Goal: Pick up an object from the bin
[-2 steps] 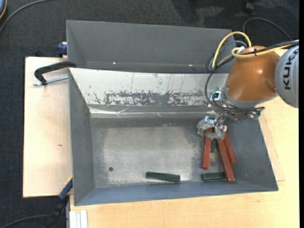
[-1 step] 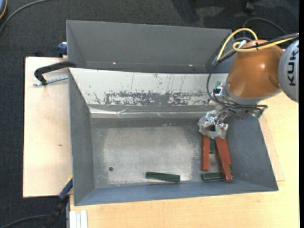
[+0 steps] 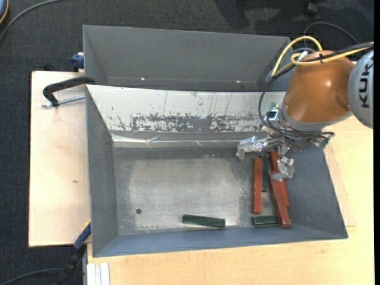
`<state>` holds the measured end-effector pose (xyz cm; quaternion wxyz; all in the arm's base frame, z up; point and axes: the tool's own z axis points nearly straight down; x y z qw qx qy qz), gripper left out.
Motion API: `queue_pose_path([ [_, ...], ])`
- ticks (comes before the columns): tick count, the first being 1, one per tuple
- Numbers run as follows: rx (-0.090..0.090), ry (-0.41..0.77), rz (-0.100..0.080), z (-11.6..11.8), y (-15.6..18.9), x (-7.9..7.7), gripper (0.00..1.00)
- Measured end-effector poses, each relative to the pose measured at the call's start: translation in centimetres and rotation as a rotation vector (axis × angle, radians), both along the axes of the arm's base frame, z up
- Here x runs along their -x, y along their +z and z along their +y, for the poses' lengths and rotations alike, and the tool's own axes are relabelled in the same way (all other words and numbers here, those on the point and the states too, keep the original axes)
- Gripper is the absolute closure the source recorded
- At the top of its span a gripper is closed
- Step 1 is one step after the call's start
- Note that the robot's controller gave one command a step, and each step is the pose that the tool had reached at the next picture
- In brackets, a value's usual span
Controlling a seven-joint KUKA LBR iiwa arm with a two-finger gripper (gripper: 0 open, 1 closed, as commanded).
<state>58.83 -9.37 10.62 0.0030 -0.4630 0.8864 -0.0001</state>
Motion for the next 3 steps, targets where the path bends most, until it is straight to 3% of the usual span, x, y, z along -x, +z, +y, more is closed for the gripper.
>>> queue_pose_path([
  [1, -0.008, 0.401, -0.005, -3.2, -3.3, 5.7, 0.00],
  [2, -0.008, 0.403, -0.005, -3.2, -3.3, 5.6, 1.00],
  [3, 0.007, 0.383, -0.008, -3.8, 9.8, 5.9, 1.00],
])
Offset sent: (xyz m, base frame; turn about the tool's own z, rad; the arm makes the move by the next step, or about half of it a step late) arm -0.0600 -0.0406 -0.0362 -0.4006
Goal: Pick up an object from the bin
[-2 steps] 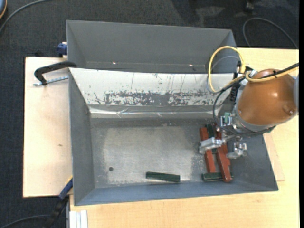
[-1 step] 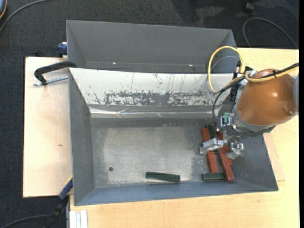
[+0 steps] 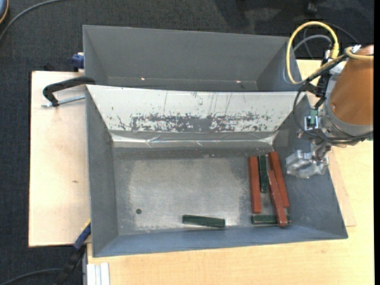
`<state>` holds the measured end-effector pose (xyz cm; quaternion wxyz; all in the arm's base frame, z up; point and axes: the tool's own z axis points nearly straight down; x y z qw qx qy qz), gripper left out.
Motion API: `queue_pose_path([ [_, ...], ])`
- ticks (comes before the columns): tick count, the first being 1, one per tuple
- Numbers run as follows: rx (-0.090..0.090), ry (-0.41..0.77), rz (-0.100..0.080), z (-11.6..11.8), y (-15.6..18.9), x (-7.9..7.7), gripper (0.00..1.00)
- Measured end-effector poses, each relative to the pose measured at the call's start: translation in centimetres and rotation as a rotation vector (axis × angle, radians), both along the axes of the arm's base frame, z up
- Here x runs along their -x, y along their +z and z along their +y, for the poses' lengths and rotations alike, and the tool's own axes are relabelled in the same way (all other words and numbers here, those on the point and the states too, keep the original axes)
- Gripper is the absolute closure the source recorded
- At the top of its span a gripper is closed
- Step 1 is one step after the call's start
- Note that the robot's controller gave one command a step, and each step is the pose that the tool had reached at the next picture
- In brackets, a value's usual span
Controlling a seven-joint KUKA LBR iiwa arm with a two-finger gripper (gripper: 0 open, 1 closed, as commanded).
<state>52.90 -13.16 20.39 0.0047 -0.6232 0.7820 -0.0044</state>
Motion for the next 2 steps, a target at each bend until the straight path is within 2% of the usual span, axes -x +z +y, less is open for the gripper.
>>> queue_pose_path([
  [1, -0.003, 0.001, 0.010, 0.1, -0.5, 0.2, 0.00],
  [2, -0.010, 0.244, 0.011, 1.6, -13.2, 1.4, 0.00],
])
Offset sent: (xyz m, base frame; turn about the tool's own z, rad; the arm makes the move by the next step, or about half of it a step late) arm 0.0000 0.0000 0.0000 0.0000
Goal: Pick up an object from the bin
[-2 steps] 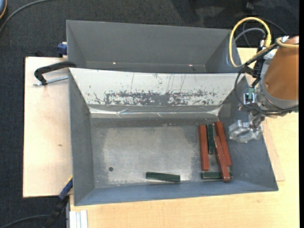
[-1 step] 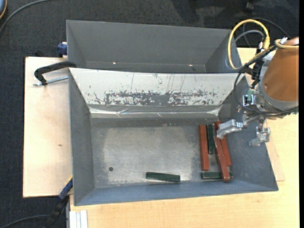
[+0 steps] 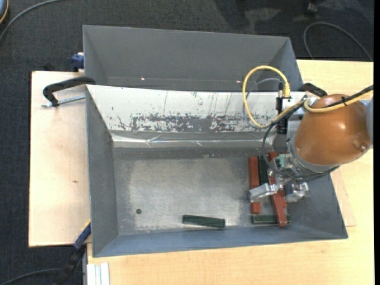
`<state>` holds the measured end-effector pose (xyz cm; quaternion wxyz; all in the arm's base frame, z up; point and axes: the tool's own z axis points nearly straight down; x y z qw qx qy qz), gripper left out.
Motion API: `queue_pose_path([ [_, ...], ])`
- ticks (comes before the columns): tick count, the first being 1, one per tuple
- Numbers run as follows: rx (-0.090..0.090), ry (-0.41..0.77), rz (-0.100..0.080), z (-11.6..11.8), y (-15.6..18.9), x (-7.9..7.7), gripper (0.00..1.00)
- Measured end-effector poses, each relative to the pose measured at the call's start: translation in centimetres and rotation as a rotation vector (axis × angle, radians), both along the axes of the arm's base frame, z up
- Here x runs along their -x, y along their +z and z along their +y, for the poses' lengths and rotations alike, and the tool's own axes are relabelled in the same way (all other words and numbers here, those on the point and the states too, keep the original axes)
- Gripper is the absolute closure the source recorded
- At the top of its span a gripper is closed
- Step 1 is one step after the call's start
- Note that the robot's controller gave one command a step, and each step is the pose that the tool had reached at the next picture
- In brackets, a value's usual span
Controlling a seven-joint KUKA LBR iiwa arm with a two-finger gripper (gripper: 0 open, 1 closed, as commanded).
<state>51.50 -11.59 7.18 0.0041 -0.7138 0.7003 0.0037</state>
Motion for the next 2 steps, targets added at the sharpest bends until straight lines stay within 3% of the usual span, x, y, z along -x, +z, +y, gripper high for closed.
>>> queue_pose_path([
  [1, 0.008, -0.002, -0.004, -0.4, 0.5, -0.1, 1.00],
  [2, 0.009, -0.021, -0.010, 4.9, 11.8, 1.2, 1.00],
])
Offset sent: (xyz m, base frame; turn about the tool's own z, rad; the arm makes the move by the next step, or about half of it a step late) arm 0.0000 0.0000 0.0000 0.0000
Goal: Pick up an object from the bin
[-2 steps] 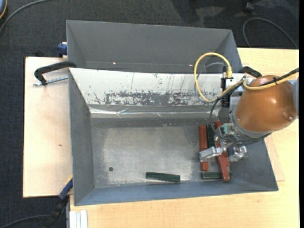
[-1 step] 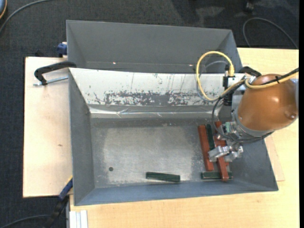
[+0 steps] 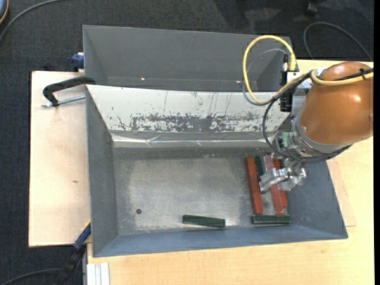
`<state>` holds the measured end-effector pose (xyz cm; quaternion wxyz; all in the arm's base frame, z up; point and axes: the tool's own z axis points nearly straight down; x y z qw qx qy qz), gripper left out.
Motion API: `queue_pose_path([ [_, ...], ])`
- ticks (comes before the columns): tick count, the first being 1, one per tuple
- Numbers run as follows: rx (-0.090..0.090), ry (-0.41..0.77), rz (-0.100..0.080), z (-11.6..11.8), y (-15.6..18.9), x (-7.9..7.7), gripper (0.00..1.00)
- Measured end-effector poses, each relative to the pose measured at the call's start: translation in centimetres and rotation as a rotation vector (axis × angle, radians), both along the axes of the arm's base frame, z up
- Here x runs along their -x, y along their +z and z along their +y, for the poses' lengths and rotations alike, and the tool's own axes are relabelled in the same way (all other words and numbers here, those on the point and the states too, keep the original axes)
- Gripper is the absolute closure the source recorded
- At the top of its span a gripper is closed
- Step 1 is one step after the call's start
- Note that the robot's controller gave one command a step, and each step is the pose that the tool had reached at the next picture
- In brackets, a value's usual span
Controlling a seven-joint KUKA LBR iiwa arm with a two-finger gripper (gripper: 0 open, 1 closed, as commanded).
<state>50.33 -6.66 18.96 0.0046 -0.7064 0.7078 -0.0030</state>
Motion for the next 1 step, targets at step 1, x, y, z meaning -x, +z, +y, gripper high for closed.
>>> queue_pose_path([
  [1, 0.003, 0.132, -0.002, -0.07, 9.92, -2.97, 1.00],
])
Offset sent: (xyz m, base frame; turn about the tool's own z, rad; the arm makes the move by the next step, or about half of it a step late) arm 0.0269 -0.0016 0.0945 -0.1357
